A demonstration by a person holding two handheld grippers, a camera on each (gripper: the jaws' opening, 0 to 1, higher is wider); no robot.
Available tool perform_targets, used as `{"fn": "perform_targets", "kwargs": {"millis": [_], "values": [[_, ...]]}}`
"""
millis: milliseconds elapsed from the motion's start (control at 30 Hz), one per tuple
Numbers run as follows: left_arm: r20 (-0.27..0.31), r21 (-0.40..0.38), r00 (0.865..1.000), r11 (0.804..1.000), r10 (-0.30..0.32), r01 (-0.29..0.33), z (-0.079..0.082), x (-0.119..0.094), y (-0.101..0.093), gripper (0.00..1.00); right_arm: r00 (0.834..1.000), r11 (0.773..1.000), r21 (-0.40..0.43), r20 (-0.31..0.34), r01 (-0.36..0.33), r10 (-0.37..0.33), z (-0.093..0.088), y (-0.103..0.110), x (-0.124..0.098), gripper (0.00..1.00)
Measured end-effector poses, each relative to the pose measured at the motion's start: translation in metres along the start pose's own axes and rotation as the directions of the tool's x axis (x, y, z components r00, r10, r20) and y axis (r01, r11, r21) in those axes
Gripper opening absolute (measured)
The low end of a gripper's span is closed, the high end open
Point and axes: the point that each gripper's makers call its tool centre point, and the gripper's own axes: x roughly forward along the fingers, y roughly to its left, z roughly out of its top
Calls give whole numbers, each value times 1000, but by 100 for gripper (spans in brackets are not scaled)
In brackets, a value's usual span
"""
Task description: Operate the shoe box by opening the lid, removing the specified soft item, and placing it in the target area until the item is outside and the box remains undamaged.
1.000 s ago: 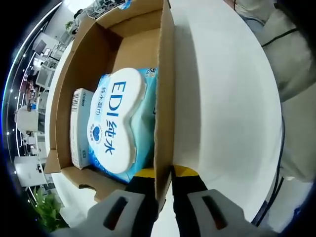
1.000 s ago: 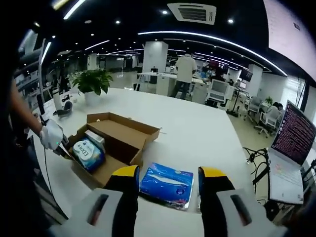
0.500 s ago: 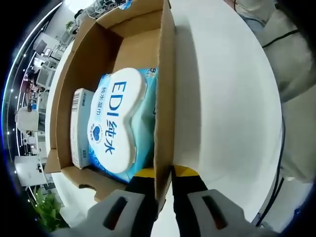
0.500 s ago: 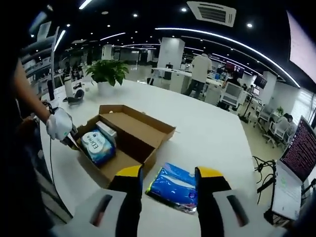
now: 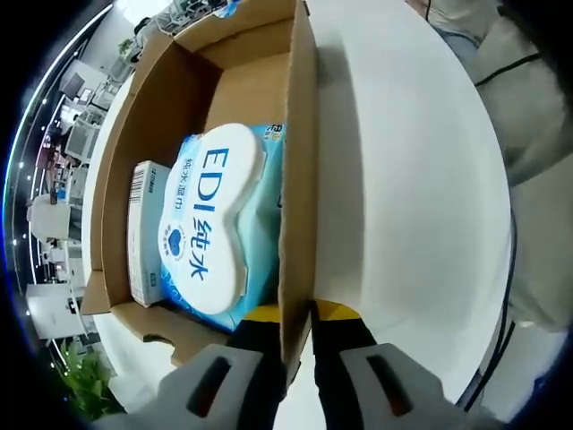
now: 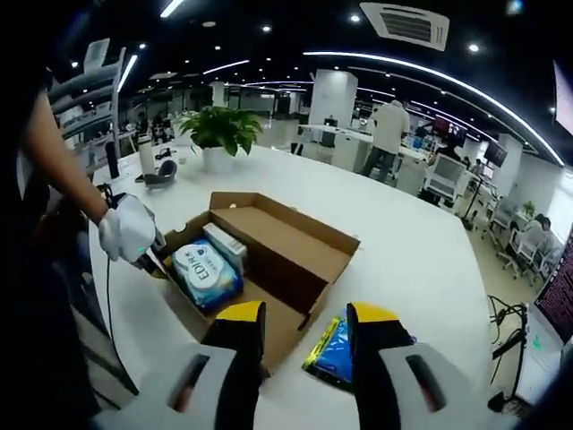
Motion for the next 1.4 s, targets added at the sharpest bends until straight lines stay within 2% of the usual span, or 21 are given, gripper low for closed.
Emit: {"fn": "perform_targets", "kwargs": {"millis": [300,800,933,1000,1033,1133,1233,1400], "values": [[2,0,1000,1000,1,-1,0,1,0,7,998,999,-7,37,-51,52,20,19,12,34],[4,1,1000,1000,3,-3,0,0,0,7,996,994,-71,12,-82,83,28,32,26,32],[4,2,1000,1000,2,-2,0,0,0,7,995,991,-82,-12,-104,103,24,40,35,30],[4,4,1000,1000,3,-3,0,0,0,7,987,987,-33,-36,-159,158,13,53,46,30],[5,5,1000,1000,3,-3,0,0,0,7,982,983,-34,-70,-180,177,4,59,52,31],[5,5,1000,1000,3,-3,0,0,0,7,986,987,-36,-66,-157,155,1,63,60,31],[6,5,1000,1000,3,-3,0,0,0,7,983,985,-9,-68,-171,170,0,72,67,31],[6,5,1000,1000,4,-4,-1,0,0,7,981,982,-50,-86,-181,176,1,79,77,30]]}}
